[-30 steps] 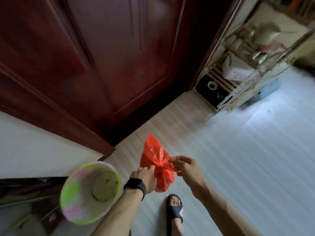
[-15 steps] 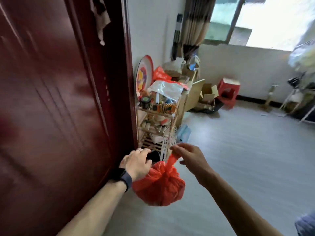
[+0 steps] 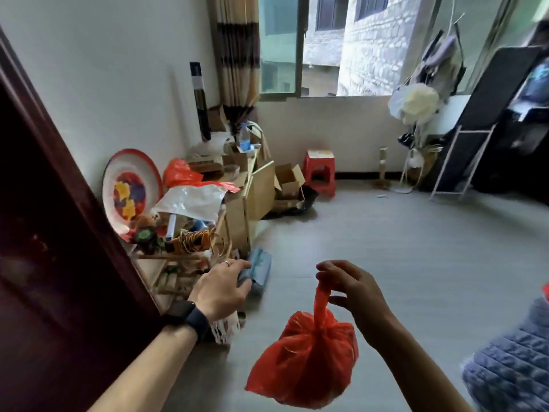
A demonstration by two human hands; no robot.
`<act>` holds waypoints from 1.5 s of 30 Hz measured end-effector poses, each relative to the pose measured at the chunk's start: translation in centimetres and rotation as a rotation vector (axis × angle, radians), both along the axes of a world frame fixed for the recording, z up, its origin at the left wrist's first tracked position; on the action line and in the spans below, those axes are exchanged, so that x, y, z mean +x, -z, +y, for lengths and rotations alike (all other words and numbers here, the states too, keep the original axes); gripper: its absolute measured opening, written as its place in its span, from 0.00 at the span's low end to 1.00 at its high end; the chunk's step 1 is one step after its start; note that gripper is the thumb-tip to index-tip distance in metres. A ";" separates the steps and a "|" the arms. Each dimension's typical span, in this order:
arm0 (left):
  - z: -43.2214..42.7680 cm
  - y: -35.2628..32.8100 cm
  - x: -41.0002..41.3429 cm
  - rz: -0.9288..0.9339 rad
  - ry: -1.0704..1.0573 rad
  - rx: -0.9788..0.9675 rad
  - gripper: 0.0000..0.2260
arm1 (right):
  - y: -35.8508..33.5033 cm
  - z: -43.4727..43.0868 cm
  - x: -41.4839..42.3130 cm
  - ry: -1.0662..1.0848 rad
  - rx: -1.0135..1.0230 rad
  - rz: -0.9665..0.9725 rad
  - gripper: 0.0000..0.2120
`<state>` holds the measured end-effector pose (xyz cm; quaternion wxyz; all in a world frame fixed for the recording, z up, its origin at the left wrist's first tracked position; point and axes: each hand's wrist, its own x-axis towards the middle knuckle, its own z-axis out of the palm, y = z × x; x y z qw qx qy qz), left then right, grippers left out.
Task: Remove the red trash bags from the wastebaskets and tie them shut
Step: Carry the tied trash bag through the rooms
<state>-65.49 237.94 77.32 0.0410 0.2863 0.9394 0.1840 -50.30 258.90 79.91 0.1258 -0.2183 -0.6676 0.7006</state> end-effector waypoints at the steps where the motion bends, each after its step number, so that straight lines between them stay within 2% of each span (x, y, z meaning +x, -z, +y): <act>1: 2.3 0.1 -1.0 -0.008 0.014 -0.003 0.19 | 0.0 2.5 -0.5 0.017 0.000 -0.011 0.09; 11: 22.8 2.6 -12.2 -0.039 0.205 -0.086 0.18 | 1.3 23.1 -8.6 0.190 0.147 -0.102 0.07; 15: 31.7 3.8 -19.9 -0.025 0.311 -0.088 0.19 | 2.1 30.9 -13.4 0.305 0.207 -0.115 0.06; 24: 52.3 4.5 -34.7 -0.025 0.484 -0.090 0.18 | 2.4 48.3 -21.6 0.600 0.151 -0.148 0.07; 30: 68.6 6.1 -38.6 0.029 0.606 -0.148 0.18 | 4.5 60.2 -26.4 0.655 0.104 -0.106 0.07; 35: 83.7 7.5 -40.9 0.026 0.646 -0.167 0.18 | 5.8 73.6 -29.2 0.725 0.046 -0.067 0.06; 45: 112.1 8.1 -45.4 0.014 0.743 -0.193 0.18 | 6.9 99.4 -31.4 0.850 0.003 -0.134 0.06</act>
